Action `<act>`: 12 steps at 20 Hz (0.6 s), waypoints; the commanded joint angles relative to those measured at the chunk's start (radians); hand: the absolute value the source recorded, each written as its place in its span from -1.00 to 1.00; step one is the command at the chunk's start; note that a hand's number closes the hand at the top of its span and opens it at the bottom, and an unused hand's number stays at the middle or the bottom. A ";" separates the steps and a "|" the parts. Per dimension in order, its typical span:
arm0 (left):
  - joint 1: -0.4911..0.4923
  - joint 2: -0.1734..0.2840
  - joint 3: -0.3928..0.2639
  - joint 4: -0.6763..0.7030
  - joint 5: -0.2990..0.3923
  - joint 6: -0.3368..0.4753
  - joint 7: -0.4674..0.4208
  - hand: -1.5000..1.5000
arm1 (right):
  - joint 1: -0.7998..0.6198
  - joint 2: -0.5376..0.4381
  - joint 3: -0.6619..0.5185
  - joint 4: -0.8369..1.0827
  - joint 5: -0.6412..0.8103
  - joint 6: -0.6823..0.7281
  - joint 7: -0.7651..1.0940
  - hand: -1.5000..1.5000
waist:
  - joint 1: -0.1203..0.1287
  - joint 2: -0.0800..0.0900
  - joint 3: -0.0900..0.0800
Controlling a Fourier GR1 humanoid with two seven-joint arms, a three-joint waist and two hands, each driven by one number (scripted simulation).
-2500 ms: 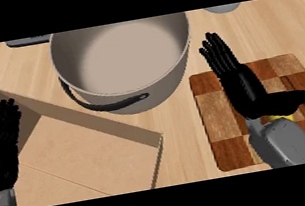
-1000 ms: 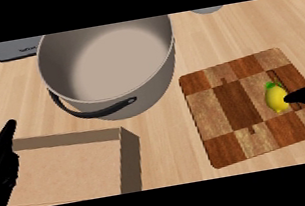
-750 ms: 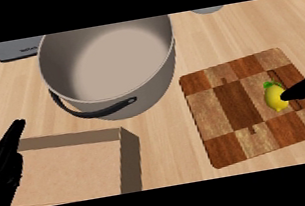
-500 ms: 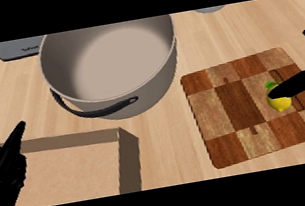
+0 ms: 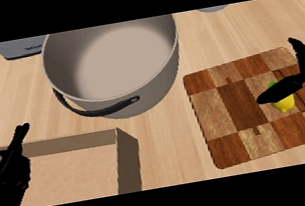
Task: Pick the lemon from the cutting board and place it in the pot
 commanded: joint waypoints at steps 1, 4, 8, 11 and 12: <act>-0.055 -0.091 -0.101 0.084 0.004 -0.025 -0.019 0.00 | -0.004 0.017 0.023 0.033 0.041 0.003 0.159 -1.00 | -0.004 0.033 -0.058; -0.061 -0.059 -0.084 0.066 0.030 -0.038 -0.008 0.00 | 0.010 0.022 0.055 0.038 0.073 0.022 0.194 -1.00 | -0.013 0.031 -0.059; -0.063 -0.080 -0.128 0.084 0.015 -0.005 -0.023 0.00 | 0.024 0.033 0.055 0.064 0.093 0.018 0.180 -1.00 | -0.013 0.030 -0.058; -0.081 -0.058 -0.128 0.082 0.039 -0.009 -0.012 0.00 | 0.036 0.054 0.066 0.067 0.099 0.028 0.179 -1.00 | -0.014 0.030 -0.058; -0.091 -0.055 -0.121 0.065 0.048 0.007 -0.002 0.00 | 0.036 0.066 0.070 0.051 0.103 0.027 0.201 -1.00 | -0.018 0.027 -0.058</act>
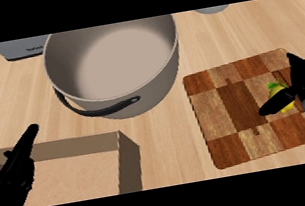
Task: Pick the lemon from the cutting board and place it in the pot
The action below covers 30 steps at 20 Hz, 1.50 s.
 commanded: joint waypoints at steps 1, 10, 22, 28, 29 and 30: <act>-0.051 -0.102 -0.087 0.082 -0.002 -0.011 -0.028 0.00 | 0.011 0.017 -0.008 -0.001 0.005 0.005 0.148 -1.00 | -0.012 0.038 -0.055; -0.078 -0.081 -0.116 0.094 0.014 -0.004 -0.054 0.00 | 0.012 0.066 -0.023 0.049 0.034 0.008 0.150 -1.00 | -0.012 0.041 -0.055; -0.142 -0.058 -0.147 0.068 0.028 0.067 -0.043 0.00 | 0.045 0.116 -0.054 0.136 0.078 0.009 0.098 -1.00 | -0.006 0.046 -0.052; -0.096 -0.050 -0.179 0.118 0.042 0.029 -0.103 0.00 | 0.070 0.131 -0.091 0.140 0.093 -0.019 0.053 1.00 | -0.004 0.041 -0.054; -0.130 -0.047 -0.159 0.121 0.061 0.028 -0.093 0.00 | 0.082 0.167 -0.068 0.145 0.111 -0.034 0.050 1.00 | -0.004 0.043 -0.053; -0.159 -0.073 -0.186 0.151 0.059 0.040 -0.088 0.00 | 0.033 0.182 -0.086 0.136 0.070 -0.002 -0.007 1.00 | -0.012 0.050 -0.053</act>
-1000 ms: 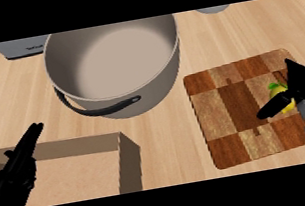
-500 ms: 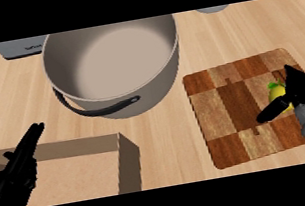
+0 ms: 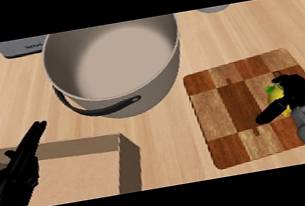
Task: Pick the lemon from the cutting board and place it in the pot
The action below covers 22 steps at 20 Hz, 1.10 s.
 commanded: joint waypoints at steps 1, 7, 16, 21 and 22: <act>-0.095 -0.123 -0.096 0.143 0.008 -0.041 -0.006 0.00 | 0.006 0.032 -0.016 0.006 -0.023 -0.005 0.001 1.00 | -0.011 0.036 -0.043; -0.130 -0.106 -0.097 0.153 0.031 -0.031 -0.002 0.00 | -0.005 0.057 -0.004 0.033 0.050 -0.039 -0.017 1.00 | 0.000 0.037 -0.043; -0.104 -0.067 -0.120 0.108 0.043 -0.012 -0.020 0.00 | -0.034 0.372 0.346 -0.154 0.216 0.014 0.057 1.00 | 0.014 0.028 -0.045; -0.106 -0.082 -0.137 0.156 0.047 -0.017 -0.054 0.00 | -0.041 0.404 0.391 -0.174 0.313 0.052 0.113 1.00 | -0.003 0.026 -0.046; -0.101 -0.085 -0.150 0.140 0.041 -0.002 -0.052 0.00 | -0.031 0.442 0.418 -0.177 0.352 0.023 0.128 1.00 | -0.003 0.025 -0.045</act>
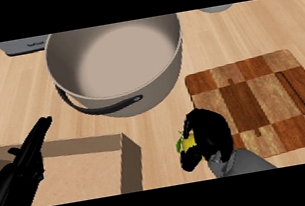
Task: Pick the lemon from the cutting board and place it in the pot
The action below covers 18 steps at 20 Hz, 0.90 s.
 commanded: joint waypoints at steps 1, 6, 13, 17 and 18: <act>-0.053 -0.101 -0.062 0.143 0.018 -0.039 -0.001 0.00 | -0.008 0.076 0.071 -0.037 0.104 0.012 0.165 1.00 | -0.025 0.024 -0.043; 0.000 -0.085 -0.065 0.107 0.045 -0.010 -0.009 0.00 | -0.055 0.059 0.048 -0.091 0.280 0.044 0.245 1.00 | -0.055 0.013 -0.046; -0.015 -0.065 -0.062 0.089 0.051 0.012 -0.009 0.00 | -0.189 0.146 -0.019 -0.259 0.465 0.162 0.281 1.00 | -0.051 0.014 -0.044; -0.022 -0.067 -0.060 0.105 0.066 0.008 -0.020 0.00 | -0.252 0.162 -0.044 -0.359 0.532 0.255 0.239 1.00 | -0.056 0.016 -0.044; -0.031 -0.066 -0.051 0.118 0.063 0.003 -0.036 0.00 | -0.289 0.177 -0.062 -0.407 0.506 0.272 0.235 1.00 | -0.056 0.016 -0.045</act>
